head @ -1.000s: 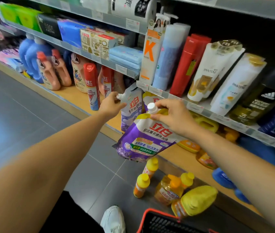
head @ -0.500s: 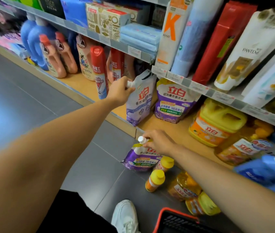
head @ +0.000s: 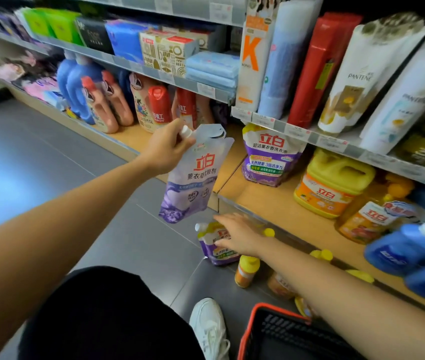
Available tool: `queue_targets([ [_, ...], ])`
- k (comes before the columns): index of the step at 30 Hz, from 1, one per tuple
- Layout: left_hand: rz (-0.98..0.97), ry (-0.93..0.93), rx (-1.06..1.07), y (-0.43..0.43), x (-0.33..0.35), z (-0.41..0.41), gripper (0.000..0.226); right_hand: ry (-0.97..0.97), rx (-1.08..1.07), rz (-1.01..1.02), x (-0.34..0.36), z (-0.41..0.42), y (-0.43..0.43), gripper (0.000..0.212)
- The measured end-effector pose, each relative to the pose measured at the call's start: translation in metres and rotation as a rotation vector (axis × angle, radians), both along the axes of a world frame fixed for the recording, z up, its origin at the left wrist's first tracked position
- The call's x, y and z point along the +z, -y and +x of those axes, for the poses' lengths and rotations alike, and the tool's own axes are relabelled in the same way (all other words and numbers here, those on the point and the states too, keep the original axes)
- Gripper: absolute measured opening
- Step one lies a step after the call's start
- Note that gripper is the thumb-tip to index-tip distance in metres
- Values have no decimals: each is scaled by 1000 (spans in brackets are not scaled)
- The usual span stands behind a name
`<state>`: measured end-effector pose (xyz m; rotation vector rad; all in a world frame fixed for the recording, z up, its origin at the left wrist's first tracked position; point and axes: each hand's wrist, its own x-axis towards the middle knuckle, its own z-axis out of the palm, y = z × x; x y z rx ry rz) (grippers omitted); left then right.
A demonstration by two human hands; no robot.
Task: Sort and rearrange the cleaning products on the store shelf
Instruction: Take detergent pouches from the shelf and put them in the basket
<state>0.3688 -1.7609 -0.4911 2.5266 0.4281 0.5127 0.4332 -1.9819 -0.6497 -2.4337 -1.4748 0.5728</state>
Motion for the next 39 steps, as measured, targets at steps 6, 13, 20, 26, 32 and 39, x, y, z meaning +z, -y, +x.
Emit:
queue_targets([
  [6, 34, 61, -131, 43, 31, -47, 17, -232, -223, 326, 72, -18, 68, 52],
  [13, 26, 123, -326, 111, 78, -69, 19, -63, -508, 791, 171, -17, 132, 50],
  [20, -120, 118, -594, 192, 93, -69, 21, 210, -342, 657, 239, -31, 190, 50],
  [26, -363, 43, -780, 262, 71, -59, 20, 36, -328, 432, 238, -43, 258, 26],
  [32, -653, -73, -816, 318, 24, -54, 23, -146, -458, 494, 190, -56, 319, 33],
  [39, -654, -219, -851, 347, -7, -42, 26, -160, -569, 542, 141, -65, 357, 36],
])
